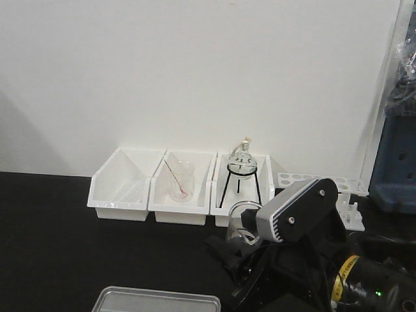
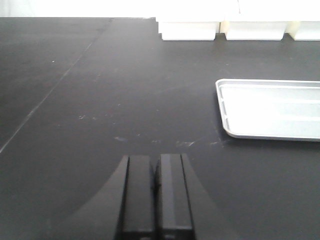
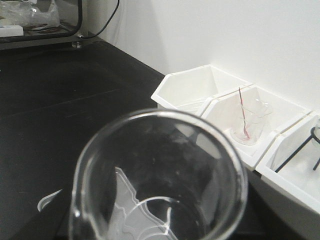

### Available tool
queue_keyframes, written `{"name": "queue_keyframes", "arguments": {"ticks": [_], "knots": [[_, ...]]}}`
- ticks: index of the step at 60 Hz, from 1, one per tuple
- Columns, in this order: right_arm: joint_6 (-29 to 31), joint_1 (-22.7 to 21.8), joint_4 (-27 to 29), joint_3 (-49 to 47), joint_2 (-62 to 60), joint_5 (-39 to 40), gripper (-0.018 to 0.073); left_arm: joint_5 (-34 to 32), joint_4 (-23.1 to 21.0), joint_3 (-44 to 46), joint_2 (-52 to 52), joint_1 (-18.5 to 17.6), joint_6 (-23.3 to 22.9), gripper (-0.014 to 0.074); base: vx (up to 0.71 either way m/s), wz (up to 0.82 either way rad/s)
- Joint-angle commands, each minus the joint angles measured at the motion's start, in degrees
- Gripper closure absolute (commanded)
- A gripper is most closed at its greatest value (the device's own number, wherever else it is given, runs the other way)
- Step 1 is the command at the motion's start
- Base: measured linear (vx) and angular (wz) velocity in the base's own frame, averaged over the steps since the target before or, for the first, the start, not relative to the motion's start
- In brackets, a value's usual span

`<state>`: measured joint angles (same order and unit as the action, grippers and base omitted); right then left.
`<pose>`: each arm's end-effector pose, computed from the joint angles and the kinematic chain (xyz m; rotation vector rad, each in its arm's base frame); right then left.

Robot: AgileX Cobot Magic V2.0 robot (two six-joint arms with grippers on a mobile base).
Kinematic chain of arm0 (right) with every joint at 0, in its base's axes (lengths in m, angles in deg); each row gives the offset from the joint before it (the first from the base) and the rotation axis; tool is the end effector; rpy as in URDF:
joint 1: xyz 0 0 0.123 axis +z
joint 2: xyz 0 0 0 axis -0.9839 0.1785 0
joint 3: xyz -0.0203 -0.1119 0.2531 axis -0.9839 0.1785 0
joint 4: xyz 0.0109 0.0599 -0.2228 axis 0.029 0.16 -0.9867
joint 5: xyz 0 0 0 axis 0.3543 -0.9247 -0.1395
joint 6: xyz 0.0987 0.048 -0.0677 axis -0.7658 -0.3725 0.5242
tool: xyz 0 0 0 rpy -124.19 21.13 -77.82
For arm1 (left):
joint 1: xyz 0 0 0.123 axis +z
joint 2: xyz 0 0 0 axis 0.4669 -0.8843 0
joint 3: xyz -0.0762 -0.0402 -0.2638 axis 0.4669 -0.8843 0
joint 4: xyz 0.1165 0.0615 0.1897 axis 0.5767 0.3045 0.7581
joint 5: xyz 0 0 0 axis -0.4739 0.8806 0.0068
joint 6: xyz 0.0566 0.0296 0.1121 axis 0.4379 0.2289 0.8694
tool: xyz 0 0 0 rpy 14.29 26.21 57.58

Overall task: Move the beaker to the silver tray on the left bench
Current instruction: 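Hold the beaker in the right gripper while driving to the silver tray bench, then lower the held beaker onto the silver tray with the right gripper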

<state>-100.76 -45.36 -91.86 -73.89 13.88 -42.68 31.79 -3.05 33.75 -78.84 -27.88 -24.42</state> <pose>0.2400 0.1794 0.3111 -0.6864 1.6603 0.4444 0.0755 -0.0020 0.1604 -0.0029 1.8583 -0.0251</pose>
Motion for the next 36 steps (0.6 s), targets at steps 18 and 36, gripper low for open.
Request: {"name": "queue_keyframes", "arguments": {"ticks": [18,36], "knots": [[0.2,-0.1,0.4,-2.0,-1.4,5.7,0.0571,-4.5,-0.4,-1.1,0.4,-0.2,0.0,0.0595,0.01,-0.03],[1.3,-0.3,0.7,-2.2,9.9,16.7,0.0571,-4.5,-0.4,-1.1,0.4,-0.2,0.0,0.0595,0.0,0.0]]}}
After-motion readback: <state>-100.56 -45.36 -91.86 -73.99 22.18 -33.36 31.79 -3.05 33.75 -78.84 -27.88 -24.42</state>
